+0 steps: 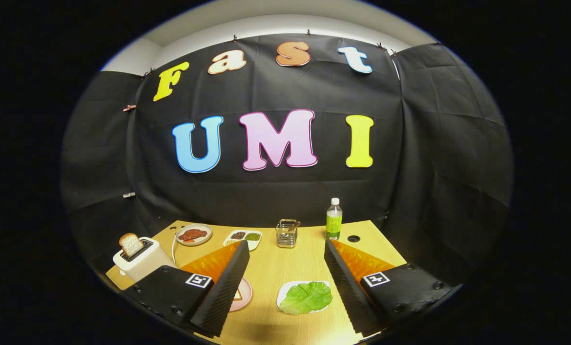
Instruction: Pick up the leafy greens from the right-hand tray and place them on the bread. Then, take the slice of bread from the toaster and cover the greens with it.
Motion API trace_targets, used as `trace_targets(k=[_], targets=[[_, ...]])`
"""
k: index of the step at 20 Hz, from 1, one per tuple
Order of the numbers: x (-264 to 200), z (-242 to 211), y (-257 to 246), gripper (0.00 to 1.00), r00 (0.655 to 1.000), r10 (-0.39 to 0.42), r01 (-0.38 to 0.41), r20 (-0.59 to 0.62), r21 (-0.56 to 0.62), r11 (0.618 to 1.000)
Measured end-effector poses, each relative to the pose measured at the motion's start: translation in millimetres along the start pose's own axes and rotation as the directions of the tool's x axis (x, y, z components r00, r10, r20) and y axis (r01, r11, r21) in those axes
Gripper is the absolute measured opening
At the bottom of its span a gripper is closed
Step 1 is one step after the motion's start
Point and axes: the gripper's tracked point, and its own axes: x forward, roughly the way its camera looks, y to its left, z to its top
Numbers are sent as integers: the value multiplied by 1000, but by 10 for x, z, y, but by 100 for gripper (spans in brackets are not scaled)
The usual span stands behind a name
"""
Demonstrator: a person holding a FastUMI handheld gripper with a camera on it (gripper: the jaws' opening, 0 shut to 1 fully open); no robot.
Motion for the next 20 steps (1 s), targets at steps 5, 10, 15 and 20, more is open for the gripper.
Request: trace_targets(k=[5,10,15,20], targets=[[139,-333,-65,98,996,9,-10,-83,-3,1000],[344,-775,-200,98,980,4,1,-197,24,1000],[603,-1346,-359,99,941,-4,17,-337,36,999],[820,-1777,-407,99,905,5,3,-426,16,1000]])
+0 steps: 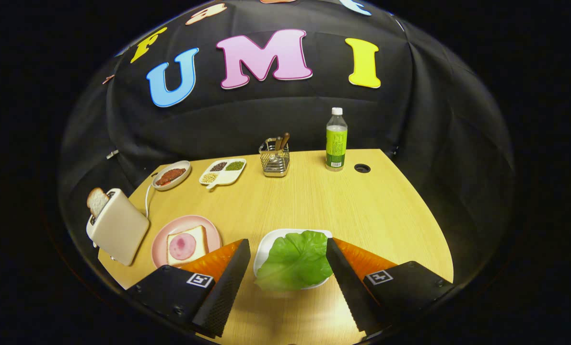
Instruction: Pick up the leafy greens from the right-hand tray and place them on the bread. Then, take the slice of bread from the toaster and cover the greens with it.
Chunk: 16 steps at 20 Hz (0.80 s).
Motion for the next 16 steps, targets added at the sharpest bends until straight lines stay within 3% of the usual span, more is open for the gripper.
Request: trace_targets(k=[12,16], targets=[[803,-819,-121,99,974,-1,-4,-228,-24,1000],[856,-821,-154,97,974,-23,13,-224,-46,999]])
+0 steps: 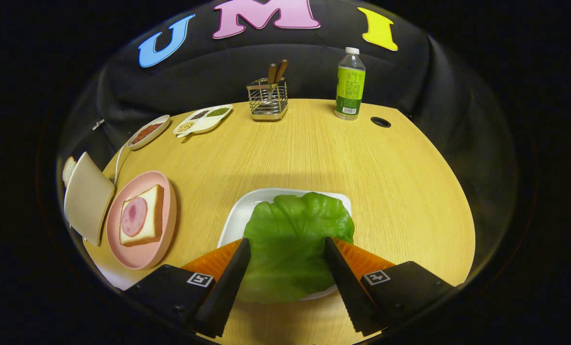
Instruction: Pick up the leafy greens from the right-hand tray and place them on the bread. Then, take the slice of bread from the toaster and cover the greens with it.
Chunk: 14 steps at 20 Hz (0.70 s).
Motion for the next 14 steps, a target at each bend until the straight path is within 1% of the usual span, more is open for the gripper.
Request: trace_targets(k=[1,2,5,6,7,8,9,10,12,13,14], targets=[[17,-21,-11,97,1000,-12,12,1,-19,1000],[2,-23,-10,93,1000,-12,12,3,-39,999],[18,-30,24,88,1000,1,-1,0,-45,999],[21,-20,26,76,1000,1,-1,1,-49,999],[36,-32,30,75,1000,0,0,-7,-56,998],[36,-22,67,75,1000,20,-21,-11,-61,998],[43,-40,64,73,1000,14,-15,-20,-59,998],[42,-40,70,43,1000,13,-15,-24,-62,998],[22,-53,79,43,999,28,-31,-43,-79,996],[18,-66,59,41,998,20,-22,-52,-52,998],[19,-57,65,19,998,19,-21,-55,-35,999]])
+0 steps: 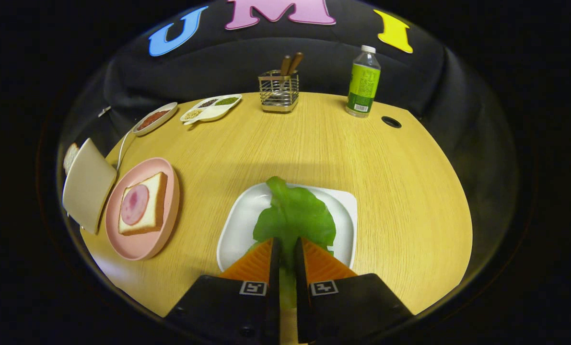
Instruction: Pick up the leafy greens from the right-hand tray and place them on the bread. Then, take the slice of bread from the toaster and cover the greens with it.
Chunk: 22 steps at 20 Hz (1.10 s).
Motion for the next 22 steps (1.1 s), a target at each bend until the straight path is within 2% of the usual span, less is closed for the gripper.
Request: trace_targets(k=[1,5,10,16,22], targets=[[3,8,-5,18,1000,4,-4,-4,7,1000],[-6,18,26,7,998,61,-59,-25,68,996],[-131,131,29,7,999,45,-42,-30,75,996],[-594,430,158,7,999,41,-43,20,114,993],[-1104,646,448,7,995,58,-63,84,53,997]])
